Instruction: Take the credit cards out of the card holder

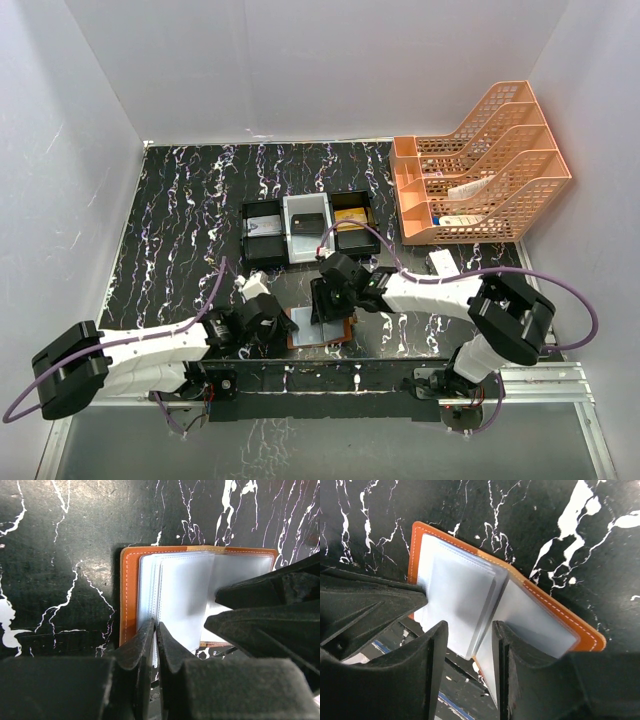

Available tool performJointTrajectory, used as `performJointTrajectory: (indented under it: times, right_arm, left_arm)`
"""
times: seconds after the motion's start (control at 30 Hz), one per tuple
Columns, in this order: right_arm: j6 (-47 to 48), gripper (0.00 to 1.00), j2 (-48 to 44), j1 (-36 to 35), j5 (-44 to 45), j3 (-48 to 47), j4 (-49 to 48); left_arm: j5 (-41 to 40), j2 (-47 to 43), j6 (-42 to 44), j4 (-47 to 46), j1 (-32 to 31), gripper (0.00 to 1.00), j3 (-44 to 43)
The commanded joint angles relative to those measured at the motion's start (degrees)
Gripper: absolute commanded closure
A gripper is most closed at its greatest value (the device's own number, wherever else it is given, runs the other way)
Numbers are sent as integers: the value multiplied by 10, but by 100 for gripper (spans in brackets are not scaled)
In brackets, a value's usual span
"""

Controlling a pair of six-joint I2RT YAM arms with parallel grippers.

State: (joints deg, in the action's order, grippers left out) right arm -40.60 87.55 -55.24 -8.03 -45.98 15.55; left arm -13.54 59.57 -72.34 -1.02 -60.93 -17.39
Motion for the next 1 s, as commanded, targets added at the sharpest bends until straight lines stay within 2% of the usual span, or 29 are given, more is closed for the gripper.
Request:
performJointTrajectory:
  times: [0.0, 0.13, 0.37, 0.97]
  right_arm:
    - [-16, 59, -2, -21, 35, -24, -12]
    - [-30, 55, 8, -44, 90, -38, 14]
    - [-41, 46, 7, -56, 123, -46, 20]
    - [-28, 43, 80, -94, 162, -115, 61]
  left_arm:
    - [-18, -20, -7, 14, -2, 94, 32]
    - [-13, -33, -15, 7, -2, 94, 52]
    - [-2, -48, -11, -13, -2, 92, 67]
    - [-3, -63, -16, 15, -2, 91, 76]
